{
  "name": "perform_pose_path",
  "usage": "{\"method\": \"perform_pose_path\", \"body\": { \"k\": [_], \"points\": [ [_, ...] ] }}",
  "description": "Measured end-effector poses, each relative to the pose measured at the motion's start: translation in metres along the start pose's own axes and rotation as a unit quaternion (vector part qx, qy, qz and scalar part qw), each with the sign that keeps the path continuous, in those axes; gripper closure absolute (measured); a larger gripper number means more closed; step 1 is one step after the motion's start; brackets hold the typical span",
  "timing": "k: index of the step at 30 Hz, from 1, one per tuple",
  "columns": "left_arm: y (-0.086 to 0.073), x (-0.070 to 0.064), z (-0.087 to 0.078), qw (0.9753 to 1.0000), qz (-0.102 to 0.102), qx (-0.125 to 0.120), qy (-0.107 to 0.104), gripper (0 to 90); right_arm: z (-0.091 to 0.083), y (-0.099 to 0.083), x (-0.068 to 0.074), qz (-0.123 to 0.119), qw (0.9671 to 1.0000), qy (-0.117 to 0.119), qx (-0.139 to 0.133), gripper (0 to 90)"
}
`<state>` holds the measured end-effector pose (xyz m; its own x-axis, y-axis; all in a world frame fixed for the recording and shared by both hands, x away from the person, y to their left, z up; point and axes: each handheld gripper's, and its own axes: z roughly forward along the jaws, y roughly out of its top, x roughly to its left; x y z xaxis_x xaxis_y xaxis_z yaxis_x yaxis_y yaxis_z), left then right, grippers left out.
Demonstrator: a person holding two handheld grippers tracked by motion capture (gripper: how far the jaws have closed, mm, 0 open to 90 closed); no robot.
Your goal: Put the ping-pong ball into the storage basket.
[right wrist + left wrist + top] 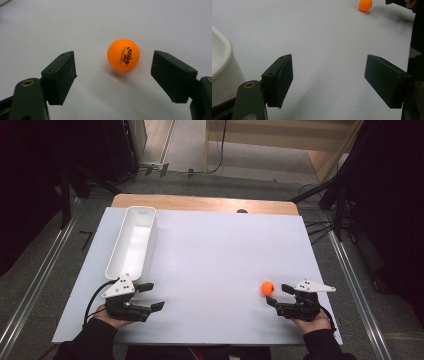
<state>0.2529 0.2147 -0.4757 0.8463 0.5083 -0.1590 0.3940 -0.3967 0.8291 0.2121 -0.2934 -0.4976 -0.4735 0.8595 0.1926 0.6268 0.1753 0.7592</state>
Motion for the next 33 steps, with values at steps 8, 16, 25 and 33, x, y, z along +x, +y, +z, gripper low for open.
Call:
{"method": "perform_pose_path", "body": {
  "k": [8, 16, 25, 33],
  "points": [
    [-0.0008, -0.0001, 0.0000, 1.0000, -0.003, -0.003, 0.001, 23.3, 0.0017, -0.0006, 0.0007, -0.003, 1.0000, 0.002, 0.005, 19.1],
    [-0.0005, 0.0004, 0.0007, 1.0000, -0.003, -0.004, 0.000, 23.2, 0.0024, -0.0014, 0.0007, -0.004, 1.0000, 0.004, 0.007, 19.1],
    [-0.0009, -0.0003, 0.0019, 1.0000, -0.007, 0.002, 0.002, 23.2, 0.0039, -0.0013, 0.0005, -0.008, 0.9999, 0.006, 0.009, 19.1],
    [-0.0010, -0.0004, 0.0024, 1.0000, -0.002, 0.006, -0.002, 23.2, 0.0043, -0.0006, 0.0002, -0.009, 0.9999, 0.005, 0.011, 19.2]
  ]
}}
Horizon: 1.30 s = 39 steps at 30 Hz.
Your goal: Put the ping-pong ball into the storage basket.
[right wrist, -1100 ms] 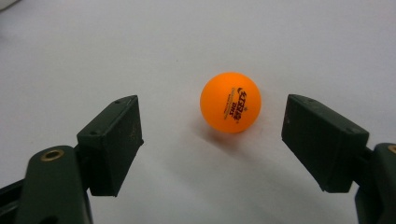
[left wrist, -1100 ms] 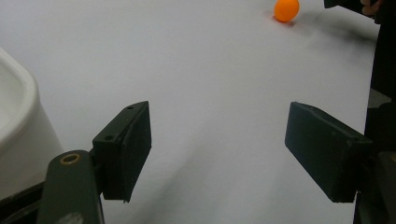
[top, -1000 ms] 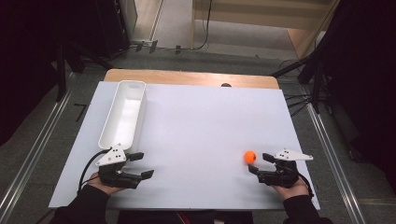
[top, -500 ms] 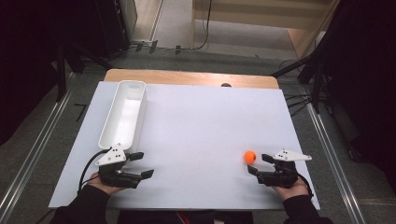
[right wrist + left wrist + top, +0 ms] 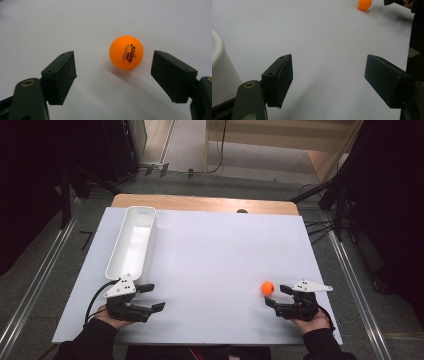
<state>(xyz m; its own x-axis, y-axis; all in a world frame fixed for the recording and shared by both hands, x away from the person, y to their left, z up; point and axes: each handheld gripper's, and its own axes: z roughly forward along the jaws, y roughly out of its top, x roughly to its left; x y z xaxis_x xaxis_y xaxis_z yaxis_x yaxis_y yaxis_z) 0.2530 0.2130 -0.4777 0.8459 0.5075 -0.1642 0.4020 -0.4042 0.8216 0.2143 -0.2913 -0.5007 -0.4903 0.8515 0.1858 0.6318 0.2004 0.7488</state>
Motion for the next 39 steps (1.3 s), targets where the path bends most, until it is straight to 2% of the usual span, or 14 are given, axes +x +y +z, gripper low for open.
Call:
{"method": "perform_pose_path", "body": {
  "k": [21, 25, 38, 39],
  "points": [
    [-0.001, -0.001, 0.001, 1.0000, -0.006, 0.000, -0.004, 23.2, 0.000, 0.006, -0.002, -0.001, 0.9998, -0.013, -0.015, 19.1],
    [0.000, -0.001, 0.001, 1.0000, -0.006, -0.001, -0.006, 23.2, 0.000, 0.008, -0.003, 0.008, 0.9997, -0.014, -0.018, 19.1],
    [0.000, -0.001, 0.003, 1.0000, -0.004, 0.003, -0.008, 23.1, 0.004, 0.021, -0.005, 0.012, 0.9992, -0.023, -0.029, 19.1],
    [0.000, -0.002, 0.003, 1.0000, -0.005, 0.003, -0.008, 23.1, 0.005, 0.023, -0.006, 0.007, 0.9992, -0.025, -0.032, 19.1]
  ]
}}
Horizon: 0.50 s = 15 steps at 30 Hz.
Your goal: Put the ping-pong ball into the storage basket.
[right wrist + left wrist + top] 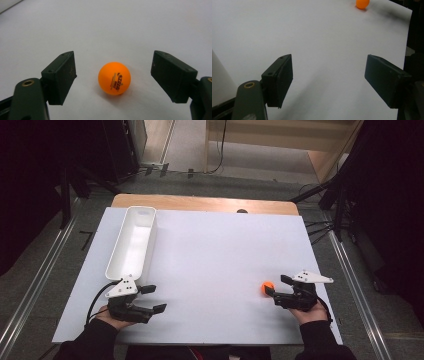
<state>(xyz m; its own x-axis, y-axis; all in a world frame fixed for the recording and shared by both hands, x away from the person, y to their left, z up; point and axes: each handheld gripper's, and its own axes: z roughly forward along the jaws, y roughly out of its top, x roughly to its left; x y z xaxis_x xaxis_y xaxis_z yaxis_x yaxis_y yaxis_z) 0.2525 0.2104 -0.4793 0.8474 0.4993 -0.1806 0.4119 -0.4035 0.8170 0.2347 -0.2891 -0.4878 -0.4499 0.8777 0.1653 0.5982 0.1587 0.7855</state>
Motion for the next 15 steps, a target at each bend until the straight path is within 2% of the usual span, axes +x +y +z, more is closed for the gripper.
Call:
{"method": "perform_pose_path", "body": {
  "k": [15],
  "points": [
    [0.000, 0.000, 0.000, 1.0000, 0.001, 0.001, -0.004, 23.1, 0.016, 0.019, 0.004, -0.012, 0.9999, -0.002, -0.004, 19.1]
  ]
}}
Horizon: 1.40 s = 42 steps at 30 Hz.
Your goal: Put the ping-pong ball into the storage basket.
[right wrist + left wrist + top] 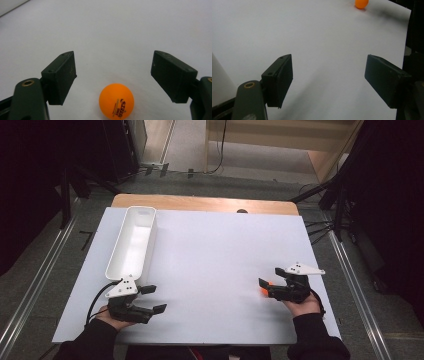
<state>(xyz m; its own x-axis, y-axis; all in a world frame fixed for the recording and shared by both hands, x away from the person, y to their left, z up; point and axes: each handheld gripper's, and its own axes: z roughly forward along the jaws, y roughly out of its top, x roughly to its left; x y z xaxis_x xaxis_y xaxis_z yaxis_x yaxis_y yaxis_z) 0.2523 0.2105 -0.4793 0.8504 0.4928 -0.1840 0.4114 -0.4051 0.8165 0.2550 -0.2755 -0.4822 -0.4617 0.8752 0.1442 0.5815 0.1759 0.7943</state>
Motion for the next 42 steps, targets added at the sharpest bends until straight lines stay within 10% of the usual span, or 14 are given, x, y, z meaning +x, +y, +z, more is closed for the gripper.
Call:
{"method": "perform_pose_path", "body": {
  "k": [42],
  "points": [
    [0.000, -0.001, 0.002, 1.0000, 0.001, 0.005, -0.003, 23.1, 0.007, -0.021, -0.007, 0.007, 0.9998, 0.009, 0.017, 19.3]
  ]
}}
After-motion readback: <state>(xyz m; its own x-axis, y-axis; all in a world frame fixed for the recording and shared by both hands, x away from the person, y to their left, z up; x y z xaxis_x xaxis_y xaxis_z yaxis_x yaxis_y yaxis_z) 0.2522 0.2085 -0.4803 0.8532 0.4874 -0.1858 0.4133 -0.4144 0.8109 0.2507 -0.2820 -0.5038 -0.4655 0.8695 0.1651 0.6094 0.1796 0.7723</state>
